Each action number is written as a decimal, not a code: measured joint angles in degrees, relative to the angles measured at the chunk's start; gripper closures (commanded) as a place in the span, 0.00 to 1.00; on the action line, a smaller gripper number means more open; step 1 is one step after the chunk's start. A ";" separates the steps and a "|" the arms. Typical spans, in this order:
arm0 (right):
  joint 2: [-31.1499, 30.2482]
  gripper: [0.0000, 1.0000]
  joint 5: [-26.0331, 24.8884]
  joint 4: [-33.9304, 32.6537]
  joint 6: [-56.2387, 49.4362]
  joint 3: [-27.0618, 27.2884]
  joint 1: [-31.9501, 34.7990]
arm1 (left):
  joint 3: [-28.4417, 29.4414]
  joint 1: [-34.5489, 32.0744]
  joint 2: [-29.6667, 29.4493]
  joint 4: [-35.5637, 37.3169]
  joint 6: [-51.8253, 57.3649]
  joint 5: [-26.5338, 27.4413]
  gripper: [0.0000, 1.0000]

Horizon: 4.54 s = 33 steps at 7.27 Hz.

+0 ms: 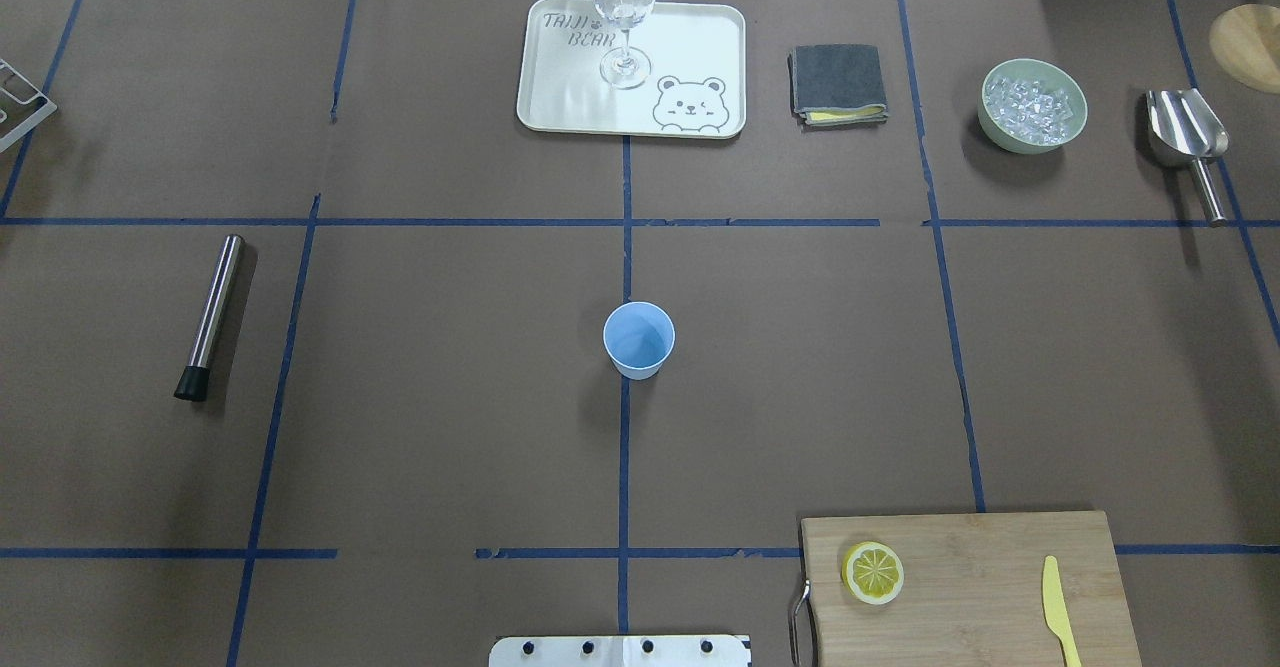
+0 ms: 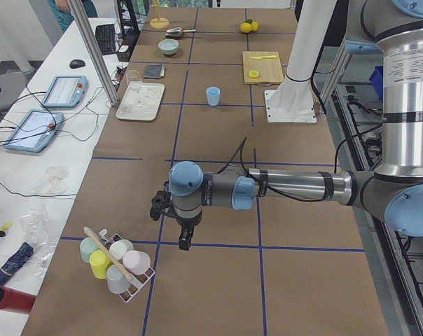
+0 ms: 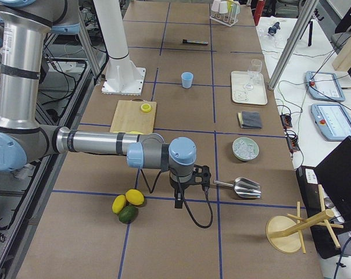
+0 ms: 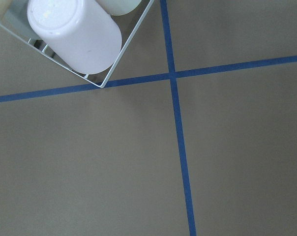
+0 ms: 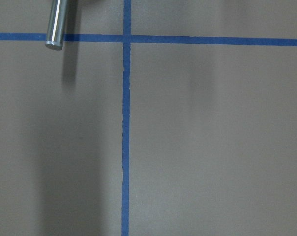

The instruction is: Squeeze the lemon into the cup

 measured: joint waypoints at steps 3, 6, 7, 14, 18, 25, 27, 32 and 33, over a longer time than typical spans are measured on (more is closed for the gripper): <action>0.09 0.00 0.16 0.15 0.01 0.11 -0.10 | -0.57 0.03 -0.71 -0.35 0.21 0.07 0.00; 0.24 0.00 0.32 0.22 0.18 1.03 -0.17 | -1.06 0.01 -0.53 -6.35 0.17 0.47 0.00; 0.34 0.00 0.50 0.24 0.36 2.02 -0.21 | -1.29 0.05 -0.54 -7.75 0.02 0.54 0.00; 3.42 0.00 3.27 5.43 1.28 8.26 -3.44 | 2.34 0.34 -4.32 -21.45 -1.87 0.20 0.00; 5.90 0.00 2.21 17.41 18.15 10.82 -20.20 | 5.19 0.83 -3.79 -19.47 -1.10 0.37 0.00; 5.22 0.00 -26.16 20.15 54.46 27.27 -59.47 | 5.31 0.76 -3.54 -16.01 -1.06 0.70 0.00; 5.27 0.00 -31.05 20.02 58.36 28.17 -65.41 | 5.23 0.72 -3.49 -16.09 -1.06 0.64 0.00; 6.07 0.00 -47.43 16.06 67.32 29.33 -83.40 | 3.03 0.59 -2.17 -16.37 -1.00 0.40 0.00; 6.19 0.00 -50.76 15.37 68.49 28.87 -86.67 | 2.20 0.56 -1.41 -16.39 -0.98 0.37 0.00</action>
